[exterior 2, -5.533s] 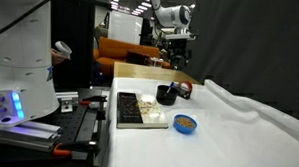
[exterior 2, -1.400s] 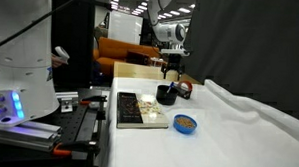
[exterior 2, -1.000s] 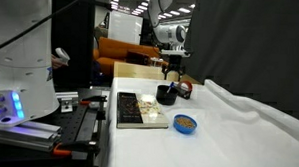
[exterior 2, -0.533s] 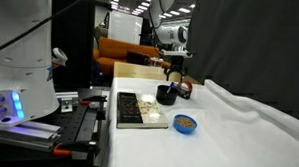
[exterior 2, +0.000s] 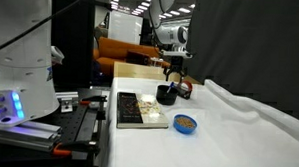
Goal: Take the marker from the cup and put it on the table
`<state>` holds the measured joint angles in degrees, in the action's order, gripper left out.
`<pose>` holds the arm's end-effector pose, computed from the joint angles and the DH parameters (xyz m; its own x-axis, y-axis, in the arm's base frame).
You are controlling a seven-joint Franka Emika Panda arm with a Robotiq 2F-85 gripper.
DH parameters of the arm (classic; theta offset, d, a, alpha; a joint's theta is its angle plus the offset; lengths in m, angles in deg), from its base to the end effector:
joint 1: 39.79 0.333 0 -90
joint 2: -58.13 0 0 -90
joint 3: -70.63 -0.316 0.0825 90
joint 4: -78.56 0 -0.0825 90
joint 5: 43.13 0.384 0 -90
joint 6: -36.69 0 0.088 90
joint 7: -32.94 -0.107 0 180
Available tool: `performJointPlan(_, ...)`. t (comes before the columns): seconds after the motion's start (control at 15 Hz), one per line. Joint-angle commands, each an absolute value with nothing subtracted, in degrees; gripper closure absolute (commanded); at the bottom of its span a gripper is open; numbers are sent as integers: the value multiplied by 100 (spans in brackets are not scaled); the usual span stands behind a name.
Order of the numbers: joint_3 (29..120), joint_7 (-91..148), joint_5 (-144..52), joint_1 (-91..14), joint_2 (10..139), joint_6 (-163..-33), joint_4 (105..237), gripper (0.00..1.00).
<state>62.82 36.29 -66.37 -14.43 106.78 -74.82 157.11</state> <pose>0.6153 0.3488 0.1922 0.6855 0.6696 -0.2859 0.7263 -0.6565 0.2037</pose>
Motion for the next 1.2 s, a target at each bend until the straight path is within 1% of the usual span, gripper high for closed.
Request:
performJointPlan(0.0, 6298, 3590, -6570, -1413, 10641, -7362, 15744, 0)
performJointPlan(1.13, 6300, 3636, -6617, -1392, 10695, -7467, 15701, 0)
